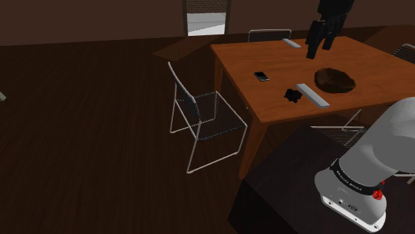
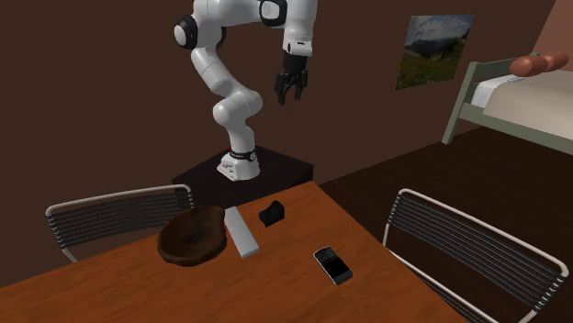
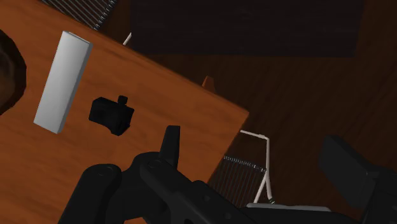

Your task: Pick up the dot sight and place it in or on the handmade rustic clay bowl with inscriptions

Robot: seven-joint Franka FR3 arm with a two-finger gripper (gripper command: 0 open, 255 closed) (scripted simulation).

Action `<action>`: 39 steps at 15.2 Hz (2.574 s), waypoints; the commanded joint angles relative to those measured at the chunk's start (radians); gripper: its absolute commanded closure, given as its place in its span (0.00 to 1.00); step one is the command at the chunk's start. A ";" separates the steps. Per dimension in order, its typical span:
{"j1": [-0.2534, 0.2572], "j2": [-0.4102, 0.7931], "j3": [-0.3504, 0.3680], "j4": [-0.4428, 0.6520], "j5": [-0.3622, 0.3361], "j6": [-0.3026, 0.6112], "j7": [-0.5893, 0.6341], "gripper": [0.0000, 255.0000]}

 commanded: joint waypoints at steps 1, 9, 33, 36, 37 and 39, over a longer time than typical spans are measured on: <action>0.000 0.000 0.000 0.000 0.000 0.000 0.000 0.00; -0.047 0.153 -0.070 -0.106 -0.101 0.224 -0.030 0.00; -0.171 0.733 -0.231 -0.121 -0.294 0.774 -0.037 0.00; -0.171 0.733 -0.231 -0.121 -0.294 0.774 -0.037 0.00; -0.171 0.733 -0.231 -0.121 -0.294 0.774 -0.037 0.00; -0.171 0.733 -0.231 -0.121 -0.294 0.774 -0.037 0.00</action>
